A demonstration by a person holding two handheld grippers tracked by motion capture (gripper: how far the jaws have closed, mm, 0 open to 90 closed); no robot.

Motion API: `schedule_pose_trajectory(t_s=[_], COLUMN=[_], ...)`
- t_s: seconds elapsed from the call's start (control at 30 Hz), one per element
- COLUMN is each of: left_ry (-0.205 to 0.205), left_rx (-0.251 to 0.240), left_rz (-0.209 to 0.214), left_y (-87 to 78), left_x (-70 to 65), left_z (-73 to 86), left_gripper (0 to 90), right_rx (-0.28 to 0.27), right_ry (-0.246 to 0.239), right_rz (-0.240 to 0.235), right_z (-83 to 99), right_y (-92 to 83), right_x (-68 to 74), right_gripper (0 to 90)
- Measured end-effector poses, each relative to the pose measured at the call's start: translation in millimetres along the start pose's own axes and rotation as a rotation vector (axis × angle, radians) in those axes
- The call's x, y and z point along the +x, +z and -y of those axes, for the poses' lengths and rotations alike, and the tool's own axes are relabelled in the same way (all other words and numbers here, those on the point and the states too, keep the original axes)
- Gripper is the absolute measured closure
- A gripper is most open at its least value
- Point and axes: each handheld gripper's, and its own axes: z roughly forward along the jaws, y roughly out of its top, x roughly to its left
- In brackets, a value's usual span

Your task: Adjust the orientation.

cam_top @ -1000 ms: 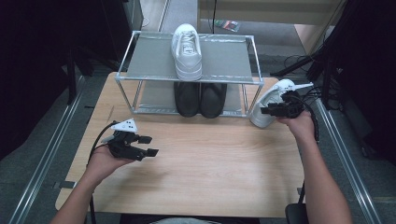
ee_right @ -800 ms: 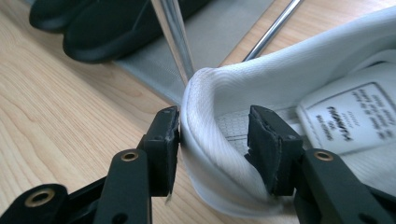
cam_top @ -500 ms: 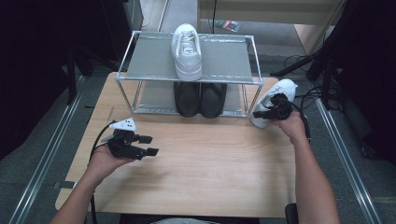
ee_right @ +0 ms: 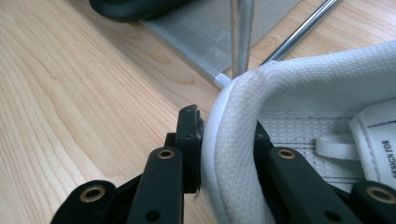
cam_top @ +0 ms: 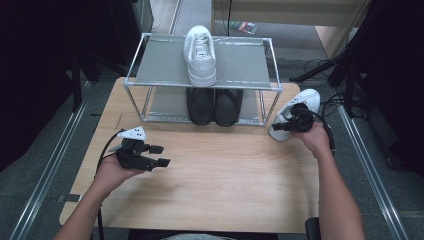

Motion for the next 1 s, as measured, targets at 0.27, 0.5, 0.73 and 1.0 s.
schedule_pose_trajectory(t_s=[0.27, 0.5, 0.73, 1.0], left_ry=[-0.002, 0.005, 0.014, 0.030], left_rx=[-0.005, 0.008, 0.007, 0.029], left_rz=[-0.004, -0.001, 0.008, 0.022], left_y=[-1.4, -0.1, 2.8, 11.0], left_x=[1.4, 1.0, 0.6, 2.3], left_z=[0.0, -0.7, -5.1, -12.3], left_gripper=[36.5, 36.5, 36.5, 36.2], right_rx=[-0.034, -0.054, -0.022, -0.016], right_ry=[0.008, 0.003, -0.011, -0.028], right_rz=[0.028, 0.047, 0.089, 0.089], right_z=[3.3, 5.2, 6.8, 13.5], right_y=[-8.7, -22.2, -26.7, -34.3], right_x=[14.4, 23.6, 45.2, 75.3], right_gripper=[76.9, 76.8, 76.2, 75.8])
